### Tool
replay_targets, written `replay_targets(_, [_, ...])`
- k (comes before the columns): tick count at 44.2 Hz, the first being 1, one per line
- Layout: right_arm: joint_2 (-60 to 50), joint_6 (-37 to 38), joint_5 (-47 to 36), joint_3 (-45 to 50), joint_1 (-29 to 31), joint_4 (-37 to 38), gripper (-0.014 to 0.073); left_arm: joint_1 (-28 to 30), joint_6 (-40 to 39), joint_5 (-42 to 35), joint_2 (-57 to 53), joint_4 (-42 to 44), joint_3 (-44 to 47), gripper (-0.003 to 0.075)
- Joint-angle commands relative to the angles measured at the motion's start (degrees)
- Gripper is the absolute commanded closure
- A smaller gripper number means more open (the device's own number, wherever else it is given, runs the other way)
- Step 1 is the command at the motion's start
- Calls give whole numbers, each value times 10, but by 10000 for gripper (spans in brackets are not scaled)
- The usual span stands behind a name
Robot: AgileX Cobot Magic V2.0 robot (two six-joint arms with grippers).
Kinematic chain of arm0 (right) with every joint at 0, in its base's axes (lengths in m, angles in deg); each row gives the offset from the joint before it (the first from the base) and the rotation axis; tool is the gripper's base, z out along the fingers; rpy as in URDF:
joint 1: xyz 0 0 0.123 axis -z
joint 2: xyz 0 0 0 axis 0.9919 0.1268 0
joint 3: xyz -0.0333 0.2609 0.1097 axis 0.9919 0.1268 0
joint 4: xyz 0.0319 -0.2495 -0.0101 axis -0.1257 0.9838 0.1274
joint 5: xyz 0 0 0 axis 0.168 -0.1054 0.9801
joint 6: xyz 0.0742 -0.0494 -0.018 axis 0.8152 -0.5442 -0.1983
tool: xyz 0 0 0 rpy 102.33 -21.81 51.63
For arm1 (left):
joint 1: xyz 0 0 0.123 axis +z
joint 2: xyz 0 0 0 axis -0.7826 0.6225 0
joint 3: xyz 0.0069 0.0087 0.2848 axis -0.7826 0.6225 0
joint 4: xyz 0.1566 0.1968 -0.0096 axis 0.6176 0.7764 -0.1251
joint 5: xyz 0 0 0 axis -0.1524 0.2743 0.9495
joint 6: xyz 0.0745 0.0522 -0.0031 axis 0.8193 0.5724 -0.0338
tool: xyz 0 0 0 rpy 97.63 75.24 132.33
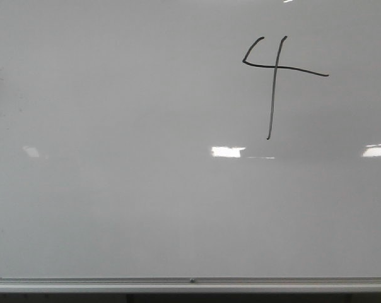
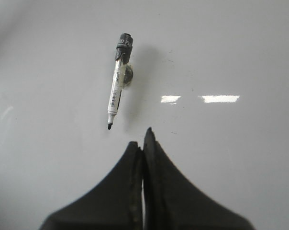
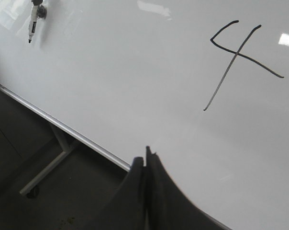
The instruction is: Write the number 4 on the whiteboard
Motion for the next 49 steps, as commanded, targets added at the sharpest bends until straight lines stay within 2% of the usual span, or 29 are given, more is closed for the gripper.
replay_targets(1, [3,-1,-29,-15,4,-15,662,1,-6,-52,-7,-4,2,741])
replay_targets(19, [1,-1,-45,-3,4,-8,662,1,-6,-52,-7,-4,2,741])
replay_targets(22, [1,-1,-80,7,4,21,662,1,-6,-52,-7,-4,2,741])
replay_targets(33, [-61,11,-305,115,4,118,662,1,-6,-52,-7,-4,2,741])
replay_targets(38, [-112,88,-364,174,16,174,662,1,-6,-52,-7,-4,2,741])
replay_targets(45, [-173,257,-371,244,57,269,662,1,-6,-52,-7,-4,2,741])
replay_targets(49, [-197,322,-371,282,76,301,662,1,-6,-52,-7,-4,2,741])
